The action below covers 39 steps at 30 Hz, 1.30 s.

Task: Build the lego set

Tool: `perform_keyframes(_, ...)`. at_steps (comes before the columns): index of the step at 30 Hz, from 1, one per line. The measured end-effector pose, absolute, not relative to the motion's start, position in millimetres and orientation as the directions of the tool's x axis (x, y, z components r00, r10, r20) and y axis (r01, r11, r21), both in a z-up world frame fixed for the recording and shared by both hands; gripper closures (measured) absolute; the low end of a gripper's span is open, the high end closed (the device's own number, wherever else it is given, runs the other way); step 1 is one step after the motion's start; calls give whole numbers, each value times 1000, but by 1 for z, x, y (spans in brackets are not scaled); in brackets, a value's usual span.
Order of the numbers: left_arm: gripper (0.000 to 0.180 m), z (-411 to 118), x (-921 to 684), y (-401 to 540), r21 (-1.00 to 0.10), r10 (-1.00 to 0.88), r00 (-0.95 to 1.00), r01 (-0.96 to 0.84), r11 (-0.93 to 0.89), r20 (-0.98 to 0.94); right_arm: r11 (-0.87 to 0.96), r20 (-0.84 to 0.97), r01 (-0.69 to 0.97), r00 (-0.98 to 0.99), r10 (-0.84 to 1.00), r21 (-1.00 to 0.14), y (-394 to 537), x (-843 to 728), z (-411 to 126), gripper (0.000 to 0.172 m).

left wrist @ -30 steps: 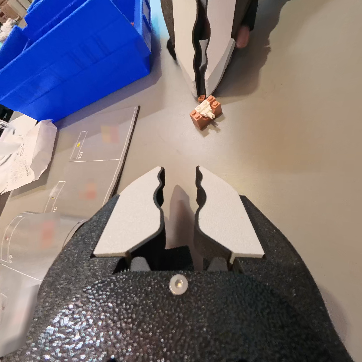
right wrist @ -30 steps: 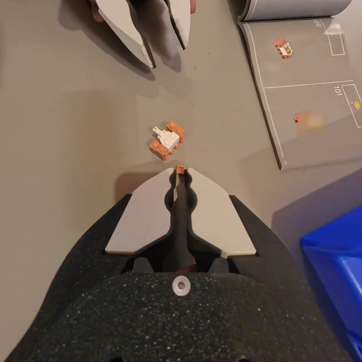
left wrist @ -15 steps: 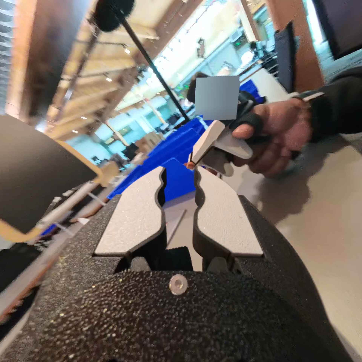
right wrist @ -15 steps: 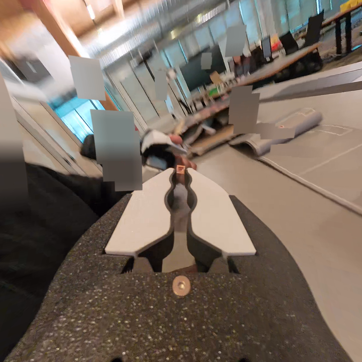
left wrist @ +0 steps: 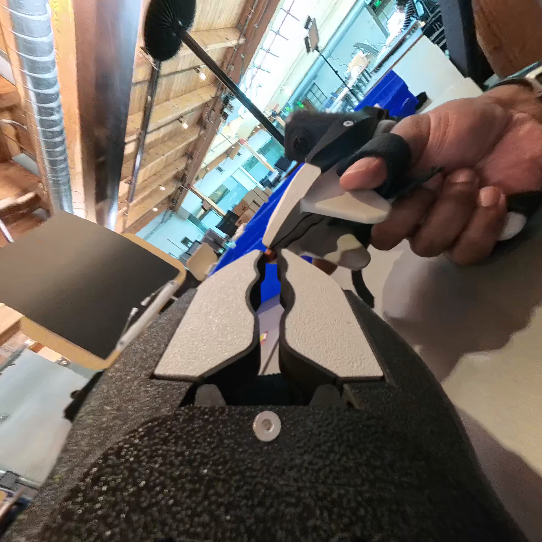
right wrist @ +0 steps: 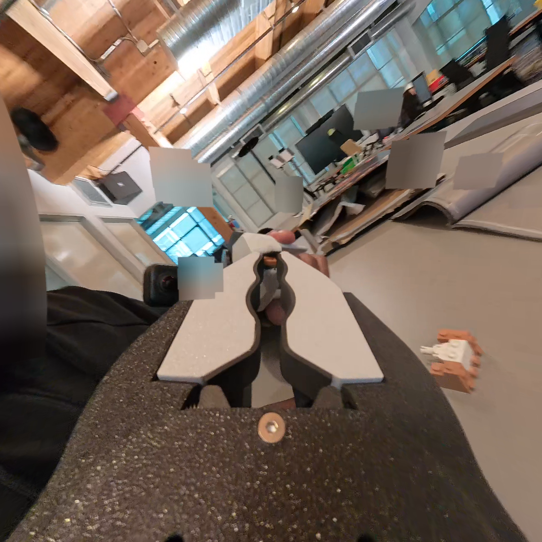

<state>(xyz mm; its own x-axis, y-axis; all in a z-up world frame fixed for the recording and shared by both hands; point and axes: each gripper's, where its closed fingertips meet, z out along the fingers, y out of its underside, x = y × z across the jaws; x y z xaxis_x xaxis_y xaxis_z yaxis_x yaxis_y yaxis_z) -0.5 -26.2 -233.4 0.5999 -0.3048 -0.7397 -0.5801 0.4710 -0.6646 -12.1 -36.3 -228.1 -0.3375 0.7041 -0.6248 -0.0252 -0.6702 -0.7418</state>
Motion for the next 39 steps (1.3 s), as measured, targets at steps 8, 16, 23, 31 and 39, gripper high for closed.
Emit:
perform_keyframes(8,174,-257,7,-30,-743,-447,605,-616,262,-659,-365,-378,107,-140,915,-925,-37,-1,-248,163)
perform_keyframes(16,174,-264,19,-50,-806,-536,622,-549,222,-571,-153,-211,250,-222,952,-956,-60,9,-256,167)
perform_keyframes(23,174,-265,17,-56,-843,-558,653,-504,185,-513,-162,-234,278,-249,940,-947,-67,6,-257,170)
perform_keyframes(31,174,-265,4,-51,-872,-539,701,-466,148,-466,-195,-260,258,-247,933,-946,-63,-8,-256,172)
perform_keyframes(39,164,-270,-12,-30,-921,-522,776,-387,50,-354,-434,-475,207,-233,848,-877,-43,-28,-256,172)
